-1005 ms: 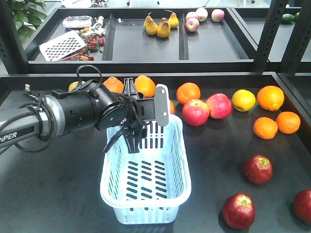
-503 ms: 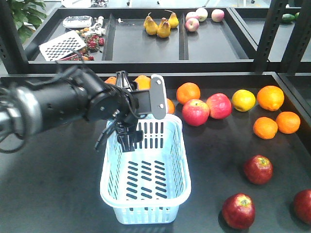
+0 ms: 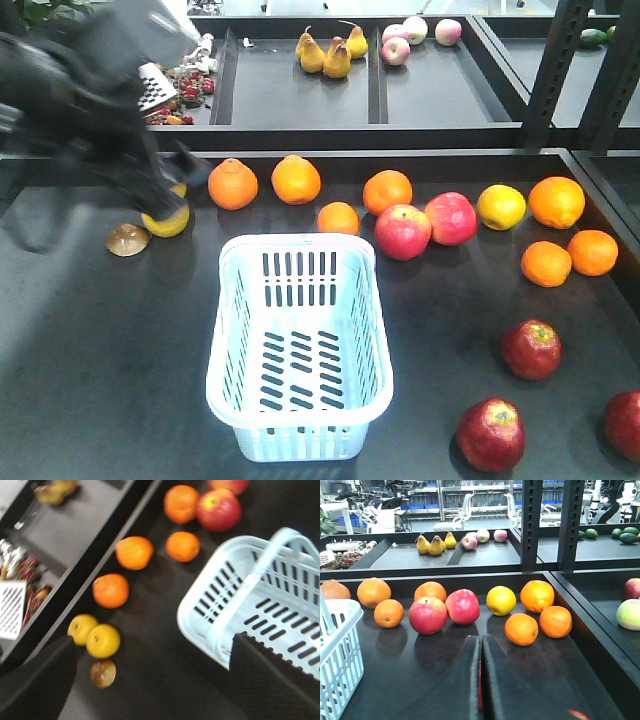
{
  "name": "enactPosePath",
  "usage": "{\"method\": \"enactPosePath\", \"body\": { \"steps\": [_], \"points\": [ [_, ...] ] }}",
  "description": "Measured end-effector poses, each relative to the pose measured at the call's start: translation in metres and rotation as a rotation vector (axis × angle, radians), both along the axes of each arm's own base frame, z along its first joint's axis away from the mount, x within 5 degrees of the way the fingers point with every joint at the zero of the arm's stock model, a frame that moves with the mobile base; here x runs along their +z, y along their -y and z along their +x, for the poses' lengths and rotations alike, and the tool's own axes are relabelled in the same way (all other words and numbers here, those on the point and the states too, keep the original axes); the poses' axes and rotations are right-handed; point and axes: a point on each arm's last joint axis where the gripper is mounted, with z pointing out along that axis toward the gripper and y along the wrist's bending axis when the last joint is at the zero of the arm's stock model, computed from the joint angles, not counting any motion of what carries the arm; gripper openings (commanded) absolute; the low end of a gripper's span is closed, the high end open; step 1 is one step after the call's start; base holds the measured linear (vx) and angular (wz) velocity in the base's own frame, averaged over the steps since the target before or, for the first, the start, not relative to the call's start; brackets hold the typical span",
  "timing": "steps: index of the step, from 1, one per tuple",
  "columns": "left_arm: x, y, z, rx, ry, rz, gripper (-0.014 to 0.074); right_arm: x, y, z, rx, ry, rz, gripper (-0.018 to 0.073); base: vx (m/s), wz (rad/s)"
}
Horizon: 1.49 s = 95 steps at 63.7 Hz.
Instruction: Pick three apples into basket with both arms
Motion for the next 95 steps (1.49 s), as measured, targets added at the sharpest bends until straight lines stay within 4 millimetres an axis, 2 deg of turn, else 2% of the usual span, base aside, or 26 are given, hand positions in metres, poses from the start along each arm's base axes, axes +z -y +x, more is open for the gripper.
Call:
{"method": "enactPosePath", "body": {
  "steps": [11,20,30,36,44,61,74,95],
  "points": [
    [0.030,-0.048,-0.023,0.197,0.028,-0.130,0.0587,0.000,0.000,0.000,0.000,0.001,0.000,-0.0008,0.00,0.00],
    [0.045,-0.076,-0.041,0.320,0.046,-0.209,0.0587,0.000,0.000,0.000,0.000,0.001,0.000,-0.0008,0.00,0.00],
    [0.036,-0.099,-0.060,0.447,0.029,-0.252,0.0587,0.000,0.000,0.000,0.000,0.001,0.000,-0.0008,0.00,0.00],
    [0.015,-0.110,-0.073,0.529,-0.005,-0.265,0.0587,0.000,0.000,0.000,0.000,0.001,0.000,-0.0008,0.00,0.00],
    [-0.014,-0.119,-0.095,0.607,-0.036,-0.317,0.0587,0.000,0.000,0.000,0.000,0.001,0.000,-0.0008,0.00,0.00],
    [-0.047,-0.129,-0.136,0.681,-0.055,-0.419,0.0587,0.000,0.000,0.000,0.000,0.001,0.000,-0.0008,0.00,0.00],
    [-0.056,-0.132,-0.145,0.686,-0.060,-0.422,0.0587,0.000,0.000,0.000,0.000,0.002,0.000,-0.0008,0.00,0.00],
    [-0.058,-0.133,-0.147,0.702,-0.083,-0.410,0.0587,0.007,0.000,0.000,0.002,0.068,0.065,-0.0008,0.00,0.00]
  ]
}}
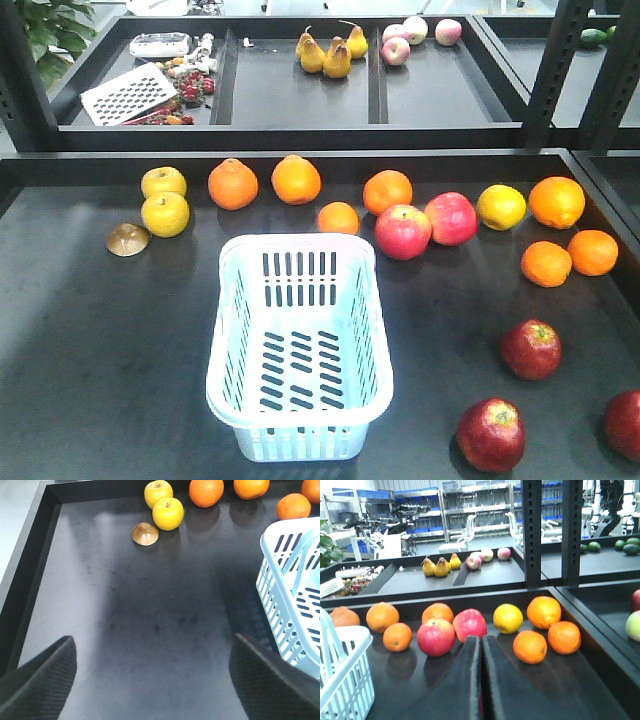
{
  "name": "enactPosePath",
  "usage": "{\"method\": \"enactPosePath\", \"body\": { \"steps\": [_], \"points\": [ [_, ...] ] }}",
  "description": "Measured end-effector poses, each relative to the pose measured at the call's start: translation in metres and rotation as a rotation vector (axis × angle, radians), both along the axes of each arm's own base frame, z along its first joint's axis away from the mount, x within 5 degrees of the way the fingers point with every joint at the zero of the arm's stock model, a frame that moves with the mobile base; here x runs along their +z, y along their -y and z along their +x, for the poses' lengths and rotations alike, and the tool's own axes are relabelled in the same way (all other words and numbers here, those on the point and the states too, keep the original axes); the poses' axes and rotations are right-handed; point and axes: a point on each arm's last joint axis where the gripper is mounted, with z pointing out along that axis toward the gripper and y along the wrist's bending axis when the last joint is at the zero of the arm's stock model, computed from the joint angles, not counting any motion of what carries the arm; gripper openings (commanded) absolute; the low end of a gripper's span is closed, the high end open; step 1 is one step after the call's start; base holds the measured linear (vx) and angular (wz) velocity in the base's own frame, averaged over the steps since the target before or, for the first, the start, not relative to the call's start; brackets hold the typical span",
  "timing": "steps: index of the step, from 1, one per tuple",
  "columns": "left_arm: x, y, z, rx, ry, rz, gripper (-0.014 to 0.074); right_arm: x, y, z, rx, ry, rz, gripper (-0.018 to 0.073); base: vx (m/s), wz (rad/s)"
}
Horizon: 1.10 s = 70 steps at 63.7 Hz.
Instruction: Pick three apples into basket with both arms
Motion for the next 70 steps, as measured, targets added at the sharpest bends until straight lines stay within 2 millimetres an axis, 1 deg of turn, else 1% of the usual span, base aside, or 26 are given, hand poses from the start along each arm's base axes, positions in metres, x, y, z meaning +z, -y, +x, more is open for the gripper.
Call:
{"method": "enactPosePath", "body": {
  "steps": [3,6,12,17,27,32,39,47,55,61,67,70],
  "points": [
    [0.000,0.000,0.000,0.000,0.000,0.000,0.0587,0.002,0.000,-0.001,0.002,-0.012,0.004,-0.0008,0.00,0.00],
    [0.000,0.000,0.000,0.000,0.000,0.000,0.0587,0.008,0.000,-0.002,0.003,-0.011,0.005,-0.0008,0.00,0.00],
    [0.000,0.000,0.000,0.000,0.000,-0.001,0.0587,0.031,-0.001,-0.004,0.007,0.014,0.015,-0.0008,0.00,0.00],
    [0.000,0.000,0.000,0.000,0.000,-0.001,0.0587,0.050,-0.001,-0.001,0.014,-0.025,0.032,-0.0008,0.00,0.00],
    [0.000,0.000,0.000,0.000,0.000,-0.001,0.0587,0.080,-0.003,0.011,0.032,-0.225,0.046,-0.0008,0.00,0.00],
    [0.000,0.000,0.000,0.000,0.000,-0.001,0.0587,0.091,-0.004,0.022,0.043,-0.387,0.051,-0.0008,0.00,0.00],
    [0.000,0.000,0.000,0.000,0.000,-0.001,0.0587,0.098,-0.005,0.033,0.058,-0.598,0.059,-0.0008,0.00,0.00],
    [0.000,0.000,0.000,0.000,0.000,-0.001,0.0587,0.102,-0.006,0.046,0.074,-0.768,0.075,-0.0008,0.00,0.00],
    [0.000,0.000,0.000,0.000,0.000,-0.001,0.0587,0.101,-0.007,0.056,0.084,-0.827,0.097,-0.0008,0.00,0.00],
    [0.000,0.000,0.000,0.000,0.000,-0.001,0.0587,0.098,-0.007,0.060,0.086,-0.847,0.092,0.0005,0.00,0.00],
    [0.000,0.000,0.000,0.000,0.000,-0.001,0.0587,0.097,-0.006,0.062,0.103,-0.861,0.051,0.0062,0.00,0.00],
    [0.000,0.000,0.000,0.000,0.000,-0.001,0.0587,0.096,-0.006,0.062,0.120,-0.868,0.017,0.0110,0.00,0.00]
  ]
}}
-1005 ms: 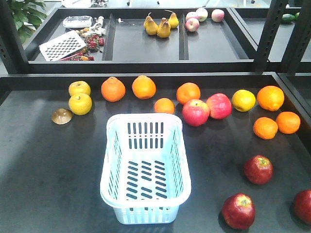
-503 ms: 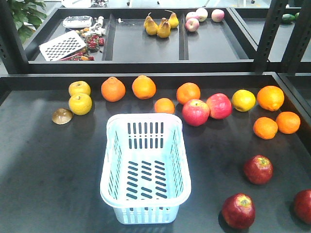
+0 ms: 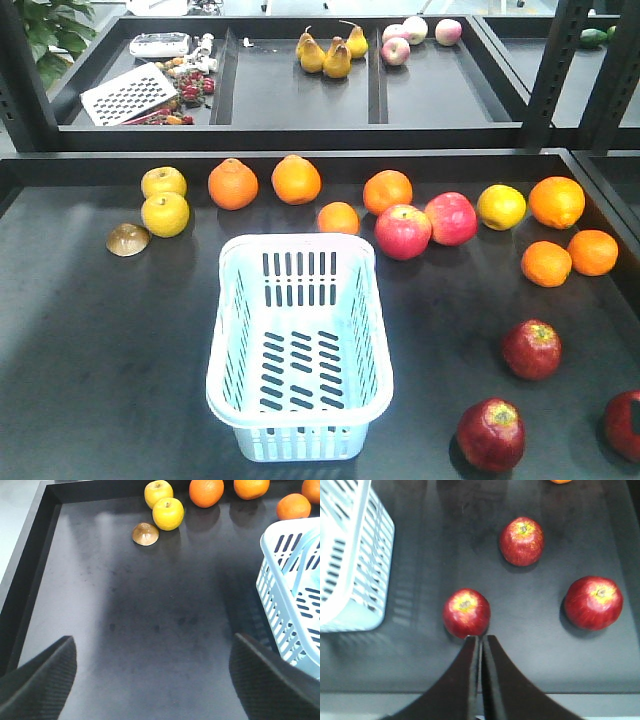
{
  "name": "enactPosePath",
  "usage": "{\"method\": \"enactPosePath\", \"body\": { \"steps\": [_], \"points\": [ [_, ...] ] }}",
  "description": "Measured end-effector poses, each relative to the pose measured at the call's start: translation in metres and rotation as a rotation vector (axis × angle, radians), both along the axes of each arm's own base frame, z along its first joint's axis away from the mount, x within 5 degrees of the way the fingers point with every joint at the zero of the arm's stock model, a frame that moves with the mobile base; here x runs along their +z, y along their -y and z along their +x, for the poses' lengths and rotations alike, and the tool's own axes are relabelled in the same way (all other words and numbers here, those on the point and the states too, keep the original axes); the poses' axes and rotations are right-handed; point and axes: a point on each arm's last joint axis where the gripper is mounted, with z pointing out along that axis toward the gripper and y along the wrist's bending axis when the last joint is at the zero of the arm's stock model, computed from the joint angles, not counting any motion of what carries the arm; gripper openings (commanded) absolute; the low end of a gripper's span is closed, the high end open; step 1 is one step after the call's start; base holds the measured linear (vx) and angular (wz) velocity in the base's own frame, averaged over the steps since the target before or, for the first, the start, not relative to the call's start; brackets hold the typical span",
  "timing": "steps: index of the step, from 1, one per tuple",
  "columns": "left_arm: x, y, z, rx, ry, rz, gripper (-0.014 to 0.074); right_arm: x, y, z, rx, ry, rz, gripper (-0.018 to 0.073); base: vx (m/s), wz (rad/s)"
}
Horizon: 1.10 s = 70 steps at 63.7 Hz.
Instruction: Pick three apples into basket with both arms
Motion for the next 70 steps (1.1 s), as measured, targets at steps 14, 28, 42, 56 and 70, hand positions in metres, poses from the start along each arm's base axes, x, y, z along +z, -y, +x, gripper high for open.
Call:
{"method": "enactPosePath", "body": {
  "steps": [14,28,42,56,70],
  "points": [
    [0.000,0.000,0.000,0.000,0.000,0.000,0.0587,-0.001,0.000,-0.001,0.046,-0.012,-0.036,0.0455,0.00,0.00],
    [0.000,0.000,0.000,0.000,0.000,0.000,0.0587,-0.002,0.000,0.000,0.046,-0.017,-0.035,0.0704,0.00,0.00],
    [0.000,0.000,0.000,0.000,0.000,0.000,0.0587,-0.016,0.000,0.021,0.058,-0.113,-0.022,0.0676,0.00,0.00],
    [0.000,0.000,0.000,0.000,0.000,0.000,0.0587,-0.048,-0.006,0.062,0.144,-0.232,0.038,0.0627,0.00,0.00],
    [0.000,0.000,0.000,0.000,0.000,0.000,0.0587,-0.086,-0.008,0.098,0.156,-0.347,0.085,0.0623,0.00,0.00]
  ]
}}
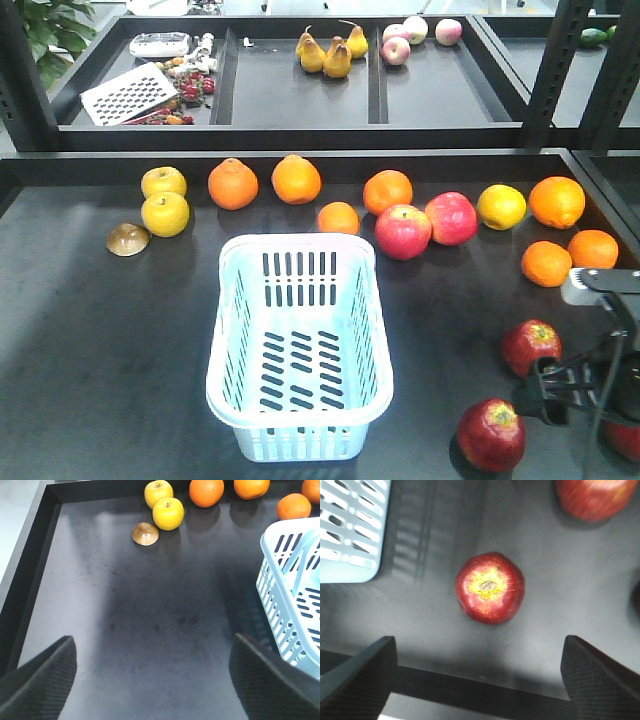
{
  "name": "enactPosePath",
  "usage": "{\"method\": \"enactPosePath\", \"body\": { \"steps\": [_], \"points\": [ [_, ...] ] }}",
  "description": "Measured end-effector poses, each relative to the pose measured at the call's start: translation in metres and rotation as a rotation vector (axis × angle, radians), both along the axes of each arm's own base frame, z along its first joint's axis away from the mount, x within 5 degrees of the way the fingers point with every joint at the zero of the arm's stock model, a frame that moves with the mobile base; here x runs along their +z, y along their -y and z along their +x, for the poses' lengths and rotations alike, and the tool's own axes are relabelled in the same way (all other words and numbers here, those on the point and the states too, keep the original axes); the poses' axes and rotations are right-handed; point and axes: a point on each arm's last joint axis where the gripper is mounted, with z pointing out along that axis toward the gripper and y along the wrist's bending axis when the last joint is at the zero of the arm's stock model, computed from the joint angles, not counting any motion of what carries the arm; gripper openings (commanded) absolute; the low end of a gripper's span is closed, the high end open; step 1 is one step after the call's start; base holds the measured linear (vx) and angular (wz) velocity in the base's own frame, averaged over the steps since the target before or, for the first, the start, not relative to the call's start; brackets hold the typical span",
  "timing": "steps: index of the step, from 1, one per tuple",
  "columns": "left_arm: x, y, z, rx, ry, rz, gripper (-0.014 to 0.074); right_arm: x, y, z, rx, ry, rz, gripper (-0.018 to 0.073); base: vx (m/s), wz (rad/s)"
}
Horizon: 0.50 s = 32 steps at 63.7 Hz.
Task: Pick three apples into basket with both arms
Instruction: 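Lower the right gripper onto the red apple nearest the robot and grasp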
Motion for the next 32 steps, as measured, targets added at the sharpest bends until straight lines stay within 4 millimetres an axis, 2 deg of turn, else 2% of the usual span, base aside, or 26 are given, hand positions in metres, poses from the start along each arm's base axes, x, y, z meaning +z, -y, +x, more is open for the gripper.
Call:
{"method": "enactPosePath", "body": {
  "steps": [15,32],
  "points": [
    [0.000,0.000,0.000,0.000,0.000,0.000,0.0587,-0.017,-0.019,0.029,0.097,-0.019,-0.031,0.0621,0.00,0.00],
    [0.000,0.000,0.000,0.000,0.000,0.000,0.0587,-0.059,-0.024,0.051,0.090,-0.080,-0.080,0.0617,0.00,0.00]
  ]
}}
